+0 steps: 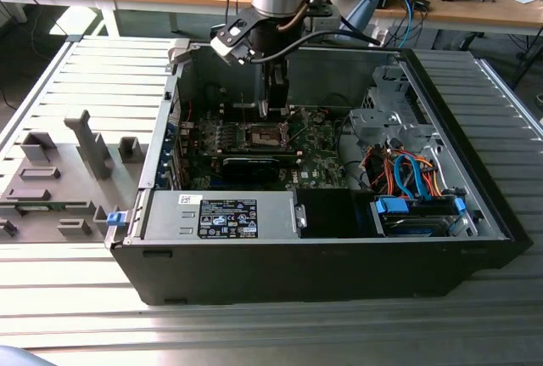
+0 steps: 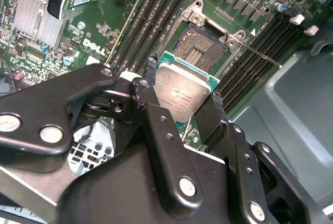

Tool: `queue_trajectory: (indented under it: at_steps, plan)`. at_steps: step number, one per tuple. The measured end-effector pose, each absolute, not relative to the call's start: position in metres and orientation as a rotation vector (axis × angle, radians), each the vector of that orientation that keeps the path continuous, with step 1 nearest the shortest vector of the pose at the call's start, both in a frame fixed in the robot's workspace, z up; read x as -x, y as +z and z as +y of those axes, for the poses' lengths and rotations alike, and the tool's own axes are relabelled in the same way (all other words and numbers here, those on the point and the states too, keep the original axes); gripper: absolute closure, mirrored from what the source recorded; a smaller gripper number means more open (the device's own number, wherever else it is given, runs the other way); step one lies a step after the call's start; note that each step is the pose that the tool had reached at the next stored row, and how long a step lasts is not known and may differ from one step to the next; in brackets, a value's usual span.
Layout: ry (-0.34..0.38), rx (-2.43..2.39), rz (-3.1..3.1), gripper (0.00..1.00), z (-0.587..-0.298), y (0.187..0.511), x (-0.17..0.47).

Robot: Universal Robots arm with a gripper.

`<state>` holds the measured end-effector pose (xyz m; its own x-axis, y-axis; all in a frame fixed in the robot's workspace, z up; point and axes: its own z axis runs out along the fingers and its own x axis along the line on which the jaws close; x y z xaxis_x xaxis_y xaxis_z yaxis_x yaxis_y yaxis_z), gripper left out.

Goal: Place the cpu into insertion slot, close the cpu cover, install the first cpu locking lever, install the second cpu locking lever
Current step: 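Place the cpu into insertion slot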

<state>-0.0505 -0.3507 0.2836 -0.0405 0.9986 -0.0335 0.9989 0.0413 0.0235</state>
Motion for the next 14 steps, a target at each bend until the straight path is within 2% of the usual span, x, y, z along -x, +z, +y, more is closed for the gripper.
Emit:
queue_trajectory:
  at_steps: [14]
  plan:
    - [-0.010, -2.147, 2.237, 0.46, -0.3507, 0.2807, 0.0505]
